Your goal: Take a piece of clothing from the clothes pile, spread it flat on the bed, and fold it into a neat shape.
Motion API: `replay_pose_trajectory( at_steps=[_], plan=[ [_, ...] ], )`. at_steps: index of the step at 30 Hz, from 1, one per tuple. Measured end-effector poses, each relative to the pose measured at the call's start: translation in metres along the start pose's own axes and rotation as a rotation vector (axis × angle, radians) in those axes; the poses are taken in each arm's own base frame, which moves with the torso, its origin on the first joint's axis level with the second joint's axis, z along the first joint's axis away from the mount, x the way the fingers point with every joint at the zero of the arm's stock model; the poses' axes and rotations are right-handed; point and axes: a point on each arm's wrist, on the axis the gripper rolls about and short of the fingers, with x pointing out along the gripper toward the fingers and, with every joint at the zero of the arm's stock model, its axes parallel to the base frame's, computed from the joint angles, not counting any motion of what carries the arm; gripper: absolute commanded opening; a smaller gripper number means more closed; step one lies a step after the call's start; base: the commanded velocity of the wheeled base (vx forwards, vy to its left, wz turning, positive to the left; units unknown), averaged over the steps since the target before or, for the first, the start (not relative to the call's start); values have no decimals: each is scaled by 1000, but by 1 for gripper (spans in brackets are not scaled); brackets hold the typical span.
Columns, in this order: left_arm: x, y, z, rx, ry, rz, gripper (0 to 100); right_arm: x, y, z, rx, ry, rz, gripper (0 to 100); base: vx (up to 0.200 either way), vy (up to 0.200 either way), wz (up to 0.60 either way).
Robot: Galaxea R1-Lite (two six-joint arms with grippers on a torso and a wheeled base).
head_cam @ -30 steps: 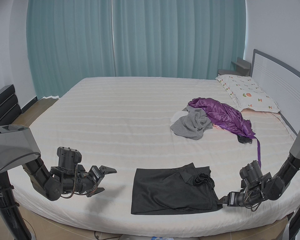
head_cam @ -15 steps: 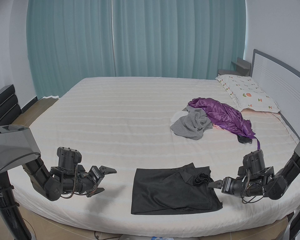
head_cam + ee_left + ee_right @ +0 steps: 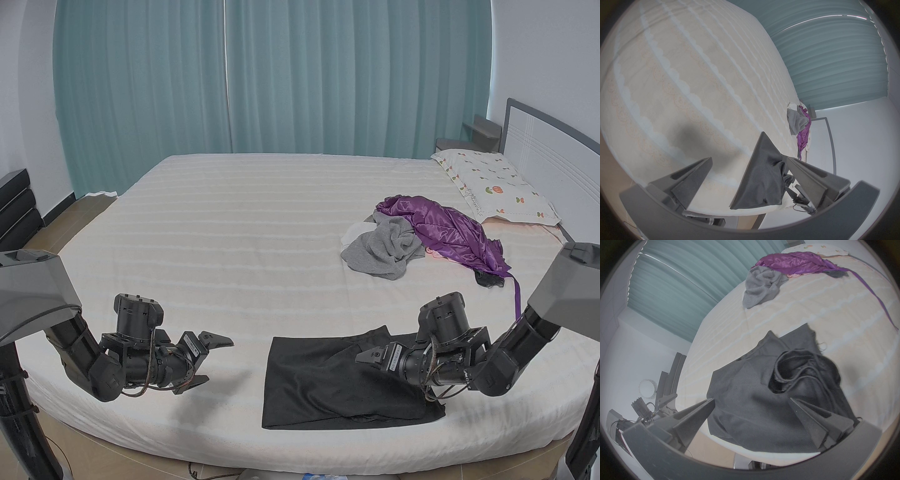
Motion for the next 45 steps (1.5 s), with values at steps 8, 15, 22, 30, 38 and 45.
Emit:
replay_pose_trajectory(
  at_steps=[8,15,22,30,38,45],
  plan=[
    [0,0,0,2,0,0,100,37,4,18,13,-82,11,100,0,0,0],
    [0,0,0,3,0,-1,100,50,-19,47,73,-190,-35,100,0,0,0],
    [0,0,0,3,0,-1,100,45,-51,74,141,-294,-52,100,0,0,0],
    [1,0,0,1,0,1,100,34,-66,76,151,-327,28,100,0,0,0],
    [1,0,0,1,-1,1,100,33,-70,66,135,-270,84,100,0,0,0],
    [1,0,1,0,-2,1,100,37,-69,62,125,-225,113,100,0,0,0]
  ],
)
